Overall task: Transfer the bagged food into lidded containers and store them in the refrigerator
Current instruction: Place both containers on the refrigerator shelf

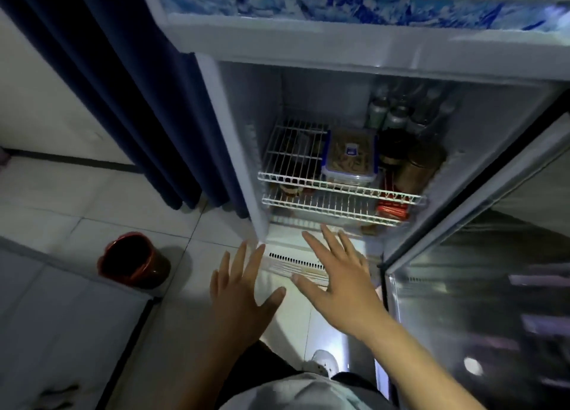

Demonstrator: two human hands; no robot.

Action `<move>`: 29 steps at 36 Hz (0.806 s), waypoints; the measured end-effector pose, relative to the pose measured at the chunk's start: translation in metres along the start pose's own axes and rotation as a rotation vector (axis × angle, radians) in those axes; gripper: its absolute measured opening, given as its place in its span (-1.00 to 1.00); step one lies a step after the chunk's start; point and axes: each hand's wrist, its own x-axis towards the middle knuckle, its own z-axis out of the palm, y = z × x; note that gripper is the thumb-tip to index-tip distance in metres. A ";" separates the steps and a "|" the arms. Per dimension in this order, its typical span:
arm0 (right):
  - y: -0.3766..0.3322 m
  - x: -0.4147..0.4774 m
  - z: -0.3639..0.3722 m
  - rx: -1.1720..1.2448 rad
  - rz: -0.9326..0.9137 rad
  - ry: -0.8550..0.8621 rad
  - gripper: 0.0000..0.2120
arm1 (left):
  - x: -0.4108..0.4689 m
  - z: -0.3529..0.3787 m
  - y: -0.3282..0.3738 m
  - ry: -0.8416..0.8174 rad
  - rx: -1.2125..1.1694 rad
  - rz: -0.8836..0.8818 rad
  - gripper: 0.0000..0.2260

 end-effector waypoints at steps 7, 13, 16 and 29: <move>-0.080 -0.012 0.039 -0.082 -0.135 -0.098 -0.33 | -0.057 -0.046 -0.075 0.106 -0.044 -0.098 -0.26; -0.178 -0.012 0.112 -0.160 -0.247 -0.201 -0.30 | -0.134 -0.096 -0.159 0.214 -0.114 -0.280 -0.33; -0.228 -0.020 0.163 -0.211 -0.365 -0.261 -0.28 | -0.183 -0.115 -0.204 0.280 -0.131 -0.413 -0.37; -0.414 -0.057 0.314 -0.242 -0.718 -0.567 -0.34 | -0.350 -0.137 -0.356 0.512 -0.339 -0.929 -0.31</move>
